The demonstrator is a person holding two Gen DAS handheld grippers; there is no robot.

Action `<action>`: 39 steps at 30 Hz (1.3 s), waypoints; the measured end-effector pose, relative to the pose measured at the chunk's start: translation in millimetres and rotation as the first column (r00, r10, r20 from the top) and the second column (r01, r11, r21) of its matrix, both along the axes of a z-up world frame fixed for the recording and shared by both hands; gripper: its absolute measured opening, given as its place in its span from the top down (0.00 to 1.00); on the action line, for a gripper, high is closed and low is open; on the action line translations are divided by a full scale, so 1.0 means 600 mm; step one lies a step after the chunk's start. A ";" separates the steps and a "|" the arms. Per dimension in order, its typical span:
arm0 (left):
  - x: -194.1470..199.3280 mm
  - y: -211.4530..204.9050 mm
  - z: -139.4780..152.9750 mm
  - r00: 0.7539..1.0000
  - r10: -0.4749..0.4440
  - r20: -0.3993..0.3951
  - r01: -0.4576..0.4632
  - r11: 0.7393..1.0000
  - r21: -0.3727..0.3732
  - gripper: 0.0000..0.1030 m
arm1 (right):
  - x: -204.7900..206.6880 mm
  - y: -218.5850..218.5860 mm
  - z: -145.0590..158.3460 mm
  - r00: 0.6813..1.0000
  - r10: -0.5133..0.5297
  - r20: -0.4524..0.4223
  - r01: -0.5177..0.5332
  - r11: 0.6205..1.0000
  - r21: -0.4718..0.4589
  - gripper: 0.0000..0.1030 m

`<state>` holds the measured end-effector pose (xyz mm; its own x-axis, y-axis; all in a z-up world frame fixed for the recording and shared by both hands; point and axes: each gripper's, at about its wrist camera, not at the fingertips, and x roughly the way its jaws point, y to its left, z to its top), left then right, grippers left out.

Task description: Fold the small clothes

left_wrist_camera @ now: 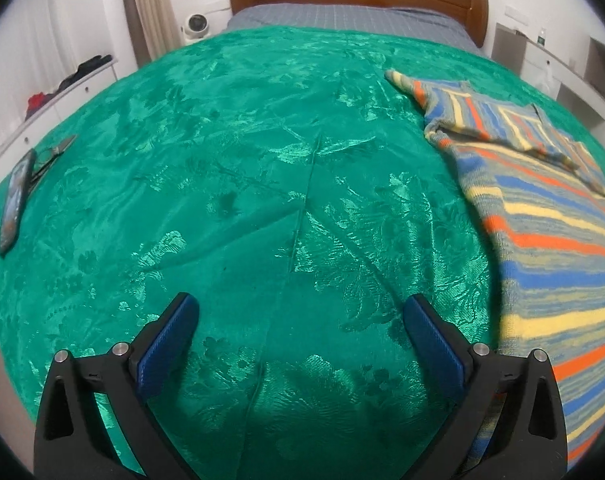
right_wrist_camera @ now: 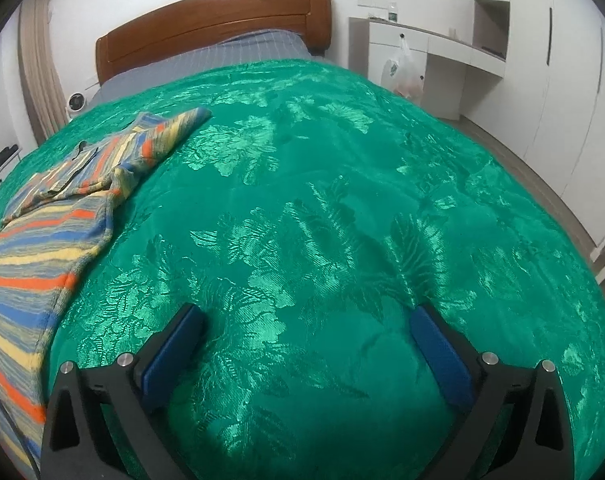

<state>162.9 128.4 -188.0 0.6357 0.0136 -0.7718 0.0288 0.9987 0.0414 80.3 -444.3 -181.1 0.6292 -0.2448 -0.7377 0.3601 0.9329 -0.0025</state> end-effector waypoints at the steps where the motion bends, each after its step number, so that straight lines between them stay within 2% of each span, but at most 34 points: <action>1: -0.001 0.000 -0.001 1.000 0.001 0.001 -0.001 1.000 -0.002 0.00 | 0.000 0.000 0.000 1.000 0.000 -0.004 0.000 1.000 -0.002 0.00; 8: -0.004 0.001 -0.003 1.000 -0.003 0.009 0.003 1.000 -0.006 0.00 | 0.003 0.001 0.002 0.999 -0.013 -0.031 0.013 1.000 -0.002 0.00; 14: -0.006 0.001 -0.003 1.000 0.000 0.014 0.000 1.000 -0.013 0.00 | 0.009 0.000 0.006 0.997 0.024 -0.073 -0.024 1.000 0.007 0.00; 18: -0.007 0.005 -0.002 1.000 -0.007 0.017 0.007 0.999 -0.036 0.00 | -0.005 0.010 0.019 0.994 0.025 -0.107 -0.028 0.999 -0.019 0.01; 20: -0.007 0.007 -0.002 1.000 -0.011 0.013 0.012 0.999 -0.043 0.00 | -0.020 0.017 0.028 0.995 0.023 -0.097 -0.025 0.999 -0.024 0.01; 24: -0.009 0.005 0.000 1.000 0.003 0.004 -0.003 0.999 -0.035 0.00 | -0.061 0.040 0.055 0.997 -0.025 -0.074 0.019 0.997 -0.076 0.01; 28: -0.001 -0.001 0.003 0.998 0.036 -0.054 -0.037 0.999 -0.015 0.00 | -0.097 0.077 0.073 0.994 -0.085 -0.064 0.072 0.981 -0.177 0.01; 31: -0.010 0.002 0.000 0.999 0.023 -0.036 -0.024 0.999 -0.024 0.00 | -0.108 0.105 0.087 0.996 -0.082 -0.035 0.070 0.964 -0.256 0.01; 34: -0.012 0.003 -0.001 0.999 0.019 -0.031 -0.020 0.999 -0.027 0.00 | -0.105 0.124 0.087 0.998 -0.051 -0.045 0.035 0.950 -0.312 0.01; 39: -0.016 0.000 -0.003 1.000 0.016 -0.013 -0.017 1.000 -0.013 0.00 | -0.098 0.137 0.081 0.998 -0.027 -0.063 0.004 0.941 -0.339 0.01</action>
